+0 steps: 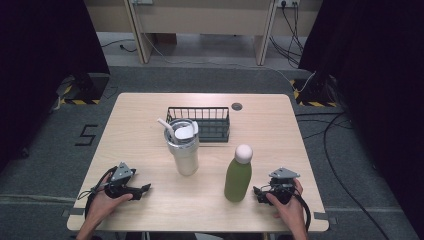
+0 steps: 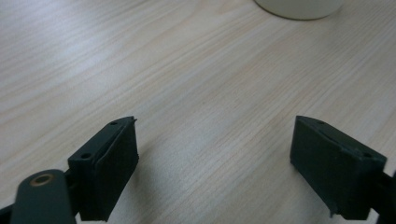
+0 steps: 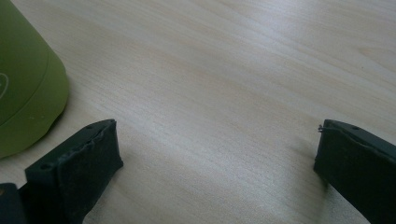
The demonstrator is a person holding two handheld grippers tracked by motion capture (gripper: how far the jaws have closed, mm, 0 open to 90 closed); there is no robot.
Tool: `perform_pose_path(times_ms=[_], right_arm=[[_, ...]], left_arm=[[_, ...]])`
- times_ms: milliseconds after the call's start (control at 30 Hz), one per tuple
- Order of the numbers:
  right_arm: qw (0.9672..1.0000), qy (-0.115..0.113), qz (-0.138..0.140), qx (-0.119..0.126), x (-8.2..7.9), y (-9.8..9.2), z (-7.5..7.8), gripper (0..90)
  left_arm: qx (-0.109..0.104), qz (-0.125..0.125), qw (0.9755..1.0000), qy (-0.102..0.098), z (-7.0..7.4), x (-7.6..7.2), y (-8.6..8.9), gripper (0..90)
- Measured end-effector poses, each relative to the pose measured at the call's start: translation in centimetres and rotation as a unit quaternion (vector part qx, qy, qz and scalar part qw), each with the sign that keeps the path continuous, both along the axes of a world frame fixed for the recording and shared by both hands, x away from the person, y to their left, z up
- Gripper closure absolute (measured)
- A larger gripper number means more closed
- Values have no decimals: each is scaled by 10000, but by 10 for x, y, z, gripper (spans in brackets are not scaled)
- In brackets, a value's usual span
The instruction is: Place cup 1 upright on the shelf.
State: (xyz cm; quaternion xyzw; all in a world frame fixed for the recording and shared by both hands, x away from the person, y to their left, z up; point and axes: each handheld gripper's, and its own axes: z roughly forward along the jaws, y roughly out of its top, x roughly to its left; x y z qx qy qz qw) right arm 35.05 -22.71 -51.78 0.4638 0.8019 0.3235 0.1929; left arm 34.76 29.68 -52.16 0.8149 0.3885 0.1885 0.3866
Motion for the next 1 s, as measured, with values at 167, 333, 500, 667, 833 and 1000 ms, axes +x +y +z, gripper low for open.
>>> perform_pose_path(times_ms=[167,333,500,667,833,1000], right_arm=[[10000,4,-29,5,0,0,0,4],[10000,25,-83,12,0,0,0,4],[10000,25,-87,13,0,0,0,4],[10000,23,-89,11,0,0,0,4],[10000,26,-90,12,0,0,0,4],[10000,25,-90,12,0,0,0,4]], left_arm=[[-383,-74,9990,-234,7,-4,-6,147],[-804,-179,9957,-417,16,-9,-16,147],[-1220,-245,9908,-528,23,-12,-23,147],[-1531,-370,9859,-561,25,-11,-31,147],[-1628,-438,9831,-716,28,-8,-36,147],[-1616,-527,9819,-832,30,-4,-46,147]])
